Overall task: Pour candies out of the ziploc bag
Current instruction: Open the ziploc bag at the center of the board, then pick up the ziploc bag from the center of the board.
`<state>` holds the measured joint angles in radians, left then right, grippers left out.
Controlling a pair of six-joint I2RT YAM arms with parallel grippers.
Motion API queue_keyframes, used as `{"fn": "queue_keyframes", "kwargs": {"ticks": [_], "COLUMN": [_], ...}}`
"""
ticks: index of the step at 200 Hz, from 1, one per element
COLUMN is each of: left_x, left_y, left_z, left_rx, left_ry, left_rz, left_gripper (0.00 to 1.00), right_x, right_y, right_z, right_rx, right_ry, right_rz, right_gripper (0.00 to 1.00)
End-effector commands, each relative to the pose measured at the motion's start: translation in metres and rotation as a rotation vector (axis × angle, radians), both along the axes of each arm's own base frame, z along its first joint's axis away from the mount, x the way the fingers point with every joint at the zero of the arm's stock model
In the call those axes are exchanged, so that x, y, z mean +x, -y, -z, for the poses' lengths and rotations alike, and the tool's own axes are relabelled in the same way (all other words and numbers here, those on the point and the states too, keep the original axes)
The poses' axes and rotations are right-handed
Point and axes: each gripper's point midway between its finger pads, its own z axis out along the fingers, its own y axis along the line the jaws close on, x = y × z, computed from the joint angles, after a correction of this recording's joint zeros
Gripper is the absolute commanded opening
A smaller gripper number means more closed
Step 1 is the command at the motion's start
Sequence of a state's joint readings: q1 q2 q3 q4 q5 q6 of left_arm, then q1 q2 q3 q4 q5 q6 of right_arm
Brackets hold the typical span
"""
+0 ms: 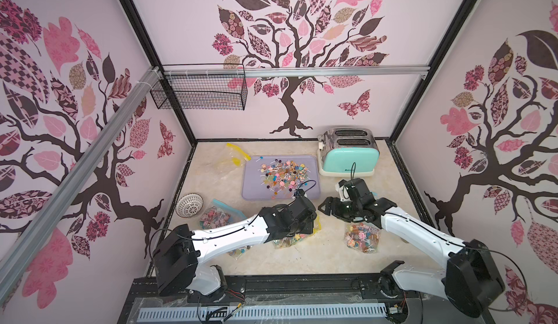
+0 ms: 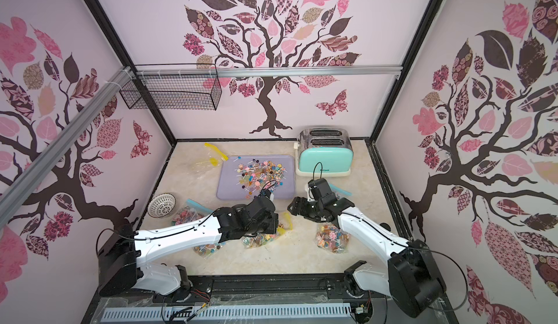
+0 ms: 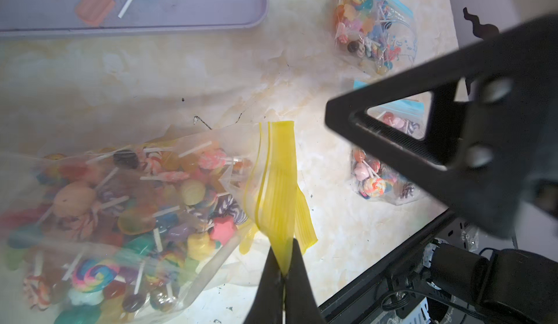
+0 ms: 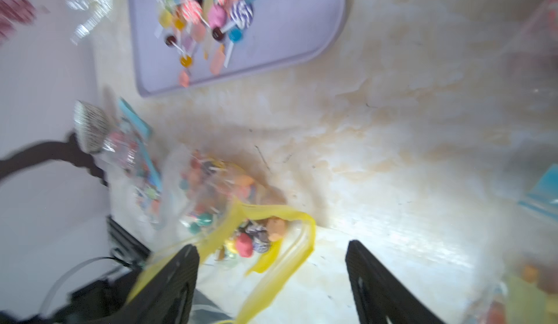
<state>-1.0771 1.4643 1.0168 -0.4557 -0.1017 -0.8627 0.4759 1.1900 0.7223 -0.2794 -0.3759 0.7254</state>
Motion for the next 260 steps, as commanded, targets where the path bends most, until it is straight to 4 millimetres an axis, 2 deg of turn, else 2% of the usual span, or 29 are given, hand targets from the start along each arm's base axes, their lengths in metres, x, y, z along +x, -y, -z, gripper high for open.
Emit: {"fn": "queue_keyframes", "kwargs": {"ticks": [1, 35, 84, 117, 131, 140, 152, 169, 174, 191, 204, 224, 241, 260], "left_x": [-0.004, -0.002, 0.002, 0.001, 0.000, 0.001, 0.002, 0.004, 0.005, 0.008, 0.012, 0.013, 0.013, 0.012], "left_y": [0.006, 0.006, 0.009, 0.010, 0.007, 0.004, -0.004, -0.021, -0.028, -0.056, -0.078, -0.106, -0.118, -0.121], "left_z": [0.007, 0.008, 0.006, 0.005, 0.001, -0.004, -0.011, -0.020, -0.022, -0.021, -0.014, 0.006, 0.024, 0.041], "left_rx": [-0.002, 0.004, 0.011, 0.008, 0.001, -0.003, 0.004, 0.035, 0.045, 0.086, 0.100, 0.107, 0.065, 0.003], "left_ry": [-0.016, -0.016, -0.001, -0.006, 0.004, 0.020, 0.048, 0.066, 0.065, 0.041, 0.013, -0.059, -0.134, -0.205], "left_rz": [0.020, 0.019, 0.015, 0.022, 0.022, 0.017, 0.010, 0.001, -0.006, -0.048, -0.089, -0.139, -0.164, -0.170], "left_gripper": [0.00, 0.00, 0.00, 0.00, 0.19, 0.34, 0.48, 0.65, 0.75, 0.97, 0.98, 0.98, 0.98, 0.98], "right_x": [-0.006, -0.012, -0.032, -0.032, -0.033, -0.033, -0.034, -0.036, -0.037, -0.040, -0.040, -0.043, -0.043, -0.044], "right_y": [-0.026, -0.047, -0.058, -0.069, -0.071, -0.072, -0.071, -0.069, -0.069, -0.068, -0.067, -0.064, -0.064, -0.063], "right_z": [-0.024, -0.024, -0.001, 0.008, 0.010, 0.012, 0.016, 0.021, 0.022, 0.026, 0.029, 0.034, 0.036, 0.038], "right_rx": [0.215, 0.367, 0.363, 0.361, 0.354, 0.348, 0.340, 0.331, 0.329, 0.322, 0.316, 0.302, 0.295, 0.289], "right_ry": [-0.046, -0.147, -0.215, -0.240, -0.241, -0.240, -0.247, -0.251, -0.252, -0.260, -0.258, -0.261, -0.261, -0.261], "right_rz": [-0.021, -0.042, -0.056, -0.080, -0.086, -0.091, -0.092, -0.091, -0.092, -0.099, -0.101, -0.099, -0.101, -0.103], "right_gripper": [0.86, 0.85, 0.80, 0.68, 0.66, 0.65, 0.63, 0.59, 0.57, 0.49, 0.45, 0.38, 0.28, 0.15]}}
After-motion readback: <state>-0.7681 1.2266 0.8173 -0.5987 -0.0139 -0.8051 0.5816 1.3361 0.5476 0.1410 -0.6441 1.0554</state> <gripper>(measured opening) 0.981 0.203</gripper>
